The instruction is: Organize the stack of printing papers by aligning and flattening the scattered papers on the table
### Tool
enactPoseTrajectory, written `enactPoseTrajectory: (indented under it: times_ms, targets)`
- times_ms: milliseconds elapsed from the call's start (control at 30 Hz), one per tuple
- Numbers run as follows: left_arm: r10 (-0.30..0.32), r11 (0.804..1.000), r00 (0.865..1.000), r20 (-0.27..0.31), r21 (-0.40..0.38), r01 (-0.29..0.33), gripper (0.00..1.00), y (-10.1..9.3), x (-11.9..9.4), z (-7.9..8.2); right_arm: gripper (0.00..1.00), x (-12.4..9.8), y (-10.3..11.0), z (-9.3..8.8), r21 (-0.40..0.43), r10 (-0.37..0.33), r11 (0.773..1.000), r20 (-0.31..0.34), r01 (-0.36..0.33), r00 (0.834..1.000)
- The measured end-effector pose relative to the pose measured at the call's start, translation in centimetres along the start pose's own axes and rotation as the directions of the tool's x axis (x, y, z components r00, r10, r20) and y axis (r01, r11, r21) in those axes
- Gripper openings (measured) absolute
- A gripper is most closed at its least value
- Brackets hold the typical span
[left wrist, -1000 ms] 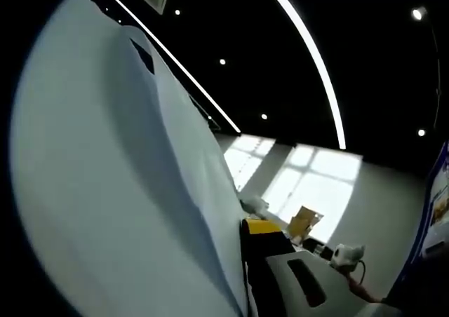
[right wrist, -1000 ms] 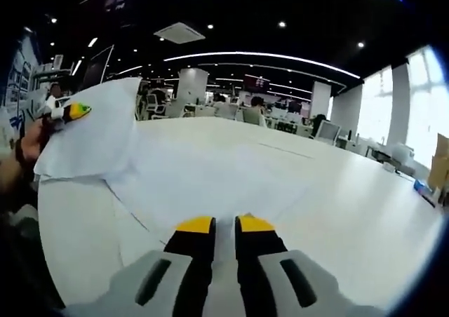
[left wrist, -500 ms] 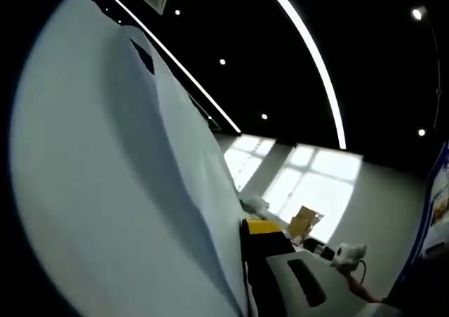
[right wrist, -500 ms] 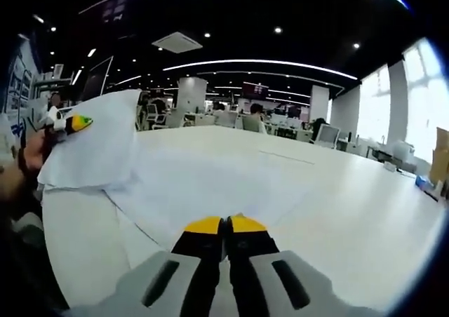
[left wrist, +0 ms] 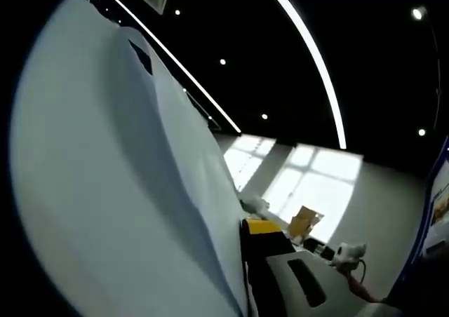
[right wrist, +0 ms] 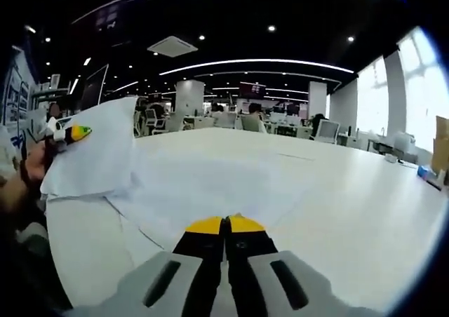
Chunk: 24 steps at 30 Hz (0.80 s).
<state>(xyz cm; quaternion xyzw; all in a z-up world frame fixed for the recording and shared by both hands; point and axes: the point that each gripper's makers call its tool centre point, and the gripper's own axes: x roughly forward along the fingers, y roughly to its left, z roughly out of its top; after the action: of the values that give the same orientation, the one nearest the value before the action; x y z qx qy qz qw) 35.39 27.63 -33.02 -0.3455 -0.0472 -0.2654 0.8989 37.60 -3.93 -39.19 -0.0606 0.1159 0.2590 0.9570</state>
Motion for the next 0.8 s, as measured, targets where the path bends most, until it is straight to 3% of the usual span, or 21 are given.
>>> enactPoseTrajectory:
  times_ms: [800]
  targets:
    - [0.004, 1.000, 1.000, -0.004, -0.001, -0.004, 0.07, 0.19, 0.07, -0.02, 0.00, -0.10, -0.05, 0.11, 0.023, 0.010, 1.000, -0.003, -0.010, 1.000]
